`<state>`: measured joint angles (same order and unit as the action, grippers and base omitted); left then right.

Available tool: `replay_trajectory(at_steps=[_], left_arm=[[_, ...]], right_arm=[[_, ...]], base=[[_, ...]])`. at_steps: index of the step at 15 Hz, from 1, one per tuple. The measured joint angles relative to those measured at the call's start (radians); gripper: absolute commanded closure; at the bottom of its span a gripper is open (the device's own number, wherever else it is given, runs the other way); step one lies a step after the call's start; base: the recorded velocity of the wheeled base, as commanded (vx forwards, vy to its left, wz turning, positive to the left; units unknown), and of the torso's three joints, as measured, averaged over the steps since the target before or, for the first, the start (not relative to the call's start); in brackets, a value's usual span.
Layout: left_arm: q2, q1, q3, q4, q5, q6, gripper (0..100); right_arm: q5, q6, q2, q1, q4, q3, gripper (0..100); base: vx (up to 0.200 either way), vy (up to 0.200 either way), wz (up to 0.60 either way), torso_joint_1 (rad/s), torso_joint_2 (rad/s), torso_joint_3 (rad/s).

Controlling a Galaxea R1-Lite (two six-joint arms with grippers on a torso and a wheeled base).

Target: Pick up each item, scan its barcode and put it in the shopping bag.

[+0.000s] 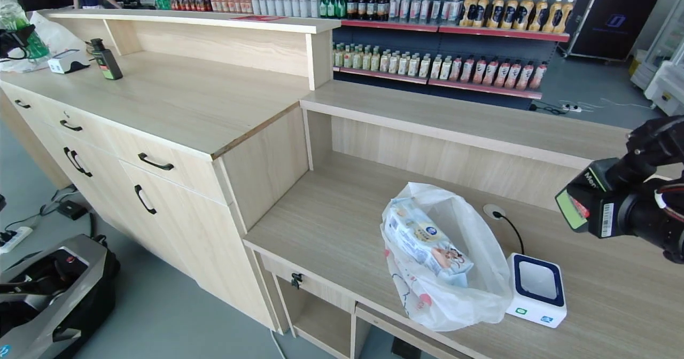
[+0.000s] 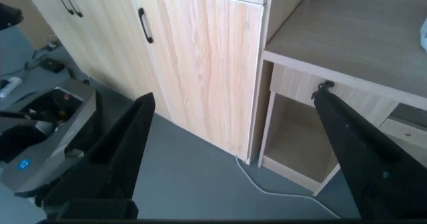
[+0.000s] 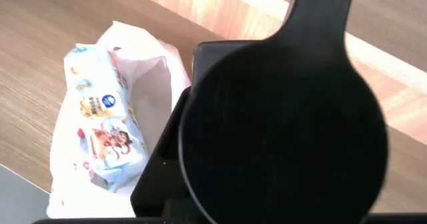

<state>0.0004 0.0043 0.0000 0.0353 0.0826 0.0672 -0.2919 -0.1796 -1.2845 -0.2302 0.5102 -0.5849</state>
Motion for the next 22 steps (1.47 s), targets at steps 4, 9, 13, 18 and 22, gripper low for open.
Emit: replay_trajectory(at_steps=[4,9,13,18,22], left_arm=[[0.000,0.000,0.000,0.000,0.000,0.000,0],[0.000,0.000,0.000,0.000,0.000,0.000,0],[0.000,0.001,0.000,0.000,0.000,0.000,0],[0.000,0.000,0.000,0.000,0.000,0.000,0],[0.000,0.001,0.000,0.000,0.000,0.000,0]], right_arm=[[0.053,0.050,-0.110,0.042,0.049,-0.007,100],[0.337,0.008,-0.284,0.177,0.104,-0.013,100],[0.621,-0.229,-0.418,0.314,0.120,-0.014,100],[0.647,-0.251,-0.527,0.353,0.146,-0.013,100],[0.652,-0.262,-0.587,0.351,0.173,-0.025,100]], base=[[0.000,0.000,0.00,0.000,0.00,0.000],[0.000,0.000,0.00,0.000,0.00,0.000],[0.000,0.000,0.00,0.000,0.00,0.000],[0.000,0.000,0.00,0.000,0.00,0.000],[0.000,0.000,0.00,0.000,0.00,0.000]])
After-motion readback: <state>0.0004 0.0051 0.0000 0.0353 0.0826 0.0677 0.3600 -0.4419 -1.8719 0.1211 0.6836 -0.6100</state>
